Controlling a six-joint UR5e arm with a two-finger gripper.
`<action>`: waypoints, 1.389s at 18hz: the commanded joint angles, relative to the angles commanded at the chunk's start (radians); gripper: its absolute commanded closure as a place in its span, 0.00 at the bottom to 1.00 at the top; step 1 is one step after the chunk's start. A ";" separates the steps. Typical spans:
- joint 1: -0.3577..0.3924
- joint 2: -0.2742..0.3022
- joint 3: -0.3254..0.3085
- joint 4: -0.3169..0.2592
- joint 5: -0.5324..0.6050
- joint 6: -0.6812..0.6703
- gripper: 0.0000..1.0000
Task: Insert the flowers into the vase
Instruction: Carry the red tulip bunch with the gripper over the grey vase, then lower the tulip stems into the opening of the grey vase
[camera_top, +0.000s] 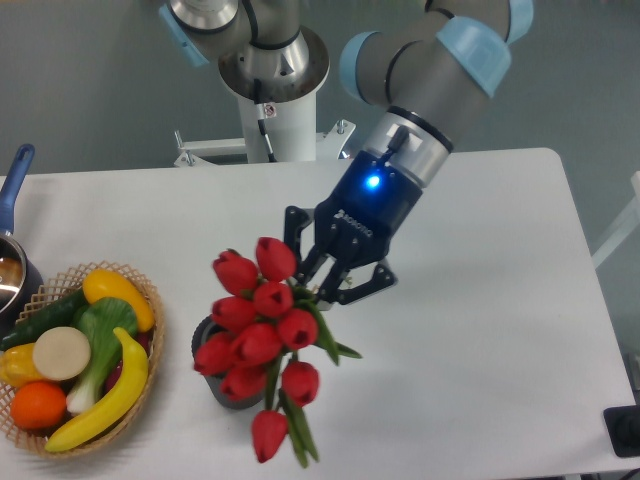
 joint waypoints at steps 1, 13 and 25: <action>0.000 -0.003 -0.002 0.000 -0.037 0.003 0.78; -0.015 -0.078 -0.021 0.008 -0.360 0.182 0.78; -0.021 -0.110 -0.043 0.008 -0.519 0.236 0.78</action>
